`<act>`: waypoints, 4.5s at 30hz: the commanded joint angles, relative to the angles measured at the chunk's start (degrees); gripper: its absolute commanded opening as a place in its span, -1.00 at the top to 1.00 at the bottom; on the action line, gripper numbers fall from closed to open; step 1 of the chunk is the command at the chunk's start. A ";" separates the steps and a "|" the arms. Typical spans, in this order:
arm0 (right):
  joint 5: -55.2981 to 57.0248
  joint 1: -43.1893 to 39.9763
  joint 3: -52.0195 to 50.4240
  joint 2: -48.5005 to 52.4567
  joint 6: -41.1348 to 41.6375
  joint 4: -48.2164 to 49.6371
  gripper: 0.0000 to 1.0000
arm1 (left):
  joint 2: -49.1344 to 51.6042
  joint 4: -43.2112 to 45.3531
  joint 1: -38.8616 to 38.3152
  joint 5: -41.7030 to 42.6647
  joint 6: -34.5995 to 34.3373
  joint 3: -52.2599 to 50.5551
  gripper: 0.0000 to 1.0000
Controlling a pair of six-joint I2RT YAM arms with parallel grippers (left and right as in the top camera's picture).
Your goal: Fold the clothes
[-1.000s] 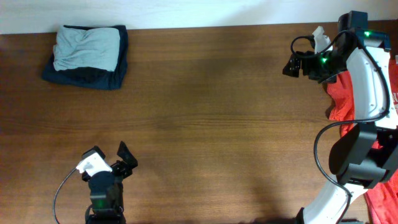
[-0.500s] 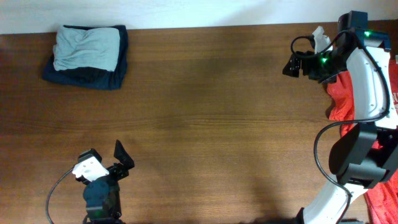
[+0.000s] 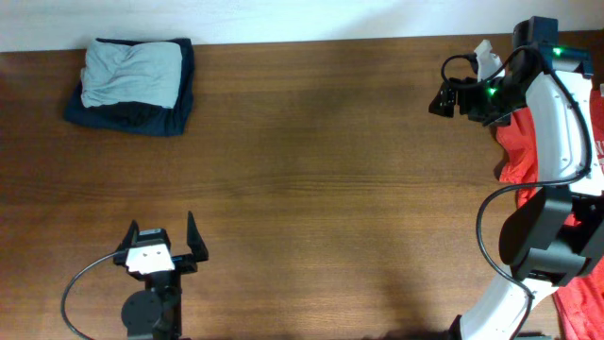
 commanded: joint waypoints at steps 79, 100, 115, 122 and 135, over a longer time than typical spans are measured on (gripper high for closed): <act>-4.00 22.34 -4.85 -60.81 -0.02 -0.09 -0.97 | -0.87 -0.22 -2.71 1.95 4.46 -0.26 -0.98; -0.79 18.14 -71.06 -100.48 0.00 44.83 -0.97 | -0.90 -0.22 -2.71 1.95 4.46 -0.26 -0.99; 7.04 17.88 -102.01 -115.10 11.85 77.72 -0.97 | -0.90 -0.22 -2.71 1.97 4.46 -0.26 -0.98; 11.30 17.86 -107.56 -115.10 12.07 81.81 -0.97 | -0.90 -0.22 -2.71 1.95 4.46 -0.26 -0.98; 15.06 14.10 -109.94 -115.10 12.07 75.30 -0.97 | -0.90 -0.22 -2.71 1.95 4.46 -0.26 -0.98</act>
